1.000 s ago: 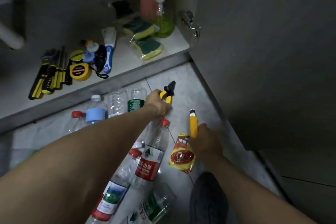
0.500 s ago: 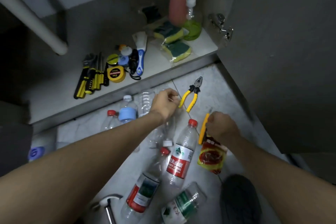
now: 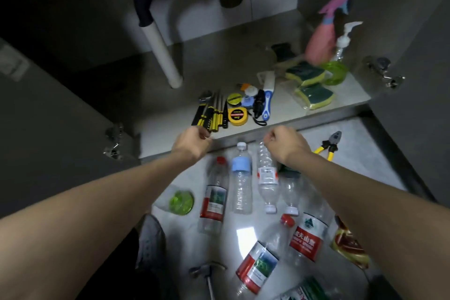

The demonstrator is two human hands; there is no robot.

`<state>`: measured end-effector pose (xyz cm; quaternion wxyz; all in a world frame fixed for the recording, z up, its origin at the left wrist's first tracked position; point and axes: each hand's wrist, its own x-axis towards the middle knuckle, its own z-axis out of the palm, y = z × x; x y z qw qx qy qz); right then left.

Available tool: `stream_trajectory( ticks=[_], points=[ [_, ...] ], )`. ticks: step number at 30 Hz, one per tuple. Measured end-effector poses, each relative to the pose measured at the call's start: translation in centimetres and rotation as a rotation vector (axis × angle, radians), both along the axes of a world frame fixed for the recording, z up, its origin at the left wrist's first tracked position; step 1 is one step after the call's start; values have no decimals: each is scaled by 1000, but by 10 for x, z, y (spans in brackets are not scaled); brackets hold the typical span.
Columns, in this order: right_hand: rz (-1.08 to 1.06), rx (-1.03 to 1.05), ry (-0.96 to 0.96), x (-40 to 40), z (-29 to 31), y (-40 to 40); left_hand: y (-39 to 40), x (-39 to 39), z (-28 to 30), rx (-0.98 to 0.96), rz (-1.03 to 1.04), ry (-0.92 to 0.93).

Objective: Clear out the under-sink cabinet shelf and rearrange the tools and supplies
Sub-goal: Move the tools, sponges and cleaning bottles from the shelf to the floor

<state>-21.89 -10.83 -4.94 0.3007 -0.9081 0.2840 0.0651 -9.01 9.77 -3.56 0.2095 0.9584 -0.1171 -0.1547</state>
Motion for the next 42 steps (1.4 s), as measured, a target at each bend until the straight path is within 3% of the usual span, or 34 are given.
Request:
stream_trajectory(
  ticks=[4,12,17,25,34,38,42],
  points=[
    [87,2,-60,44,3,30,21,41,-1,44,108,-20],
    [151,-71,-122,125,-1,64,16,90,-44,-58,202,16],
    [114,-72,-123,154,-6,76,16,106,-52,-11,102,-13],
    [137,-95,-120,176,-9,99,35,118,-40,175,57,-12],
    [463,-552,-16,179,-14,135,94,126,-39,155,373,181],
    [453,-567,17,181,-16,146,101,128,-42,120,439,141],
    [370,-448,61,182,-19,151,92,123,-48,76,422,174]
  ],
)
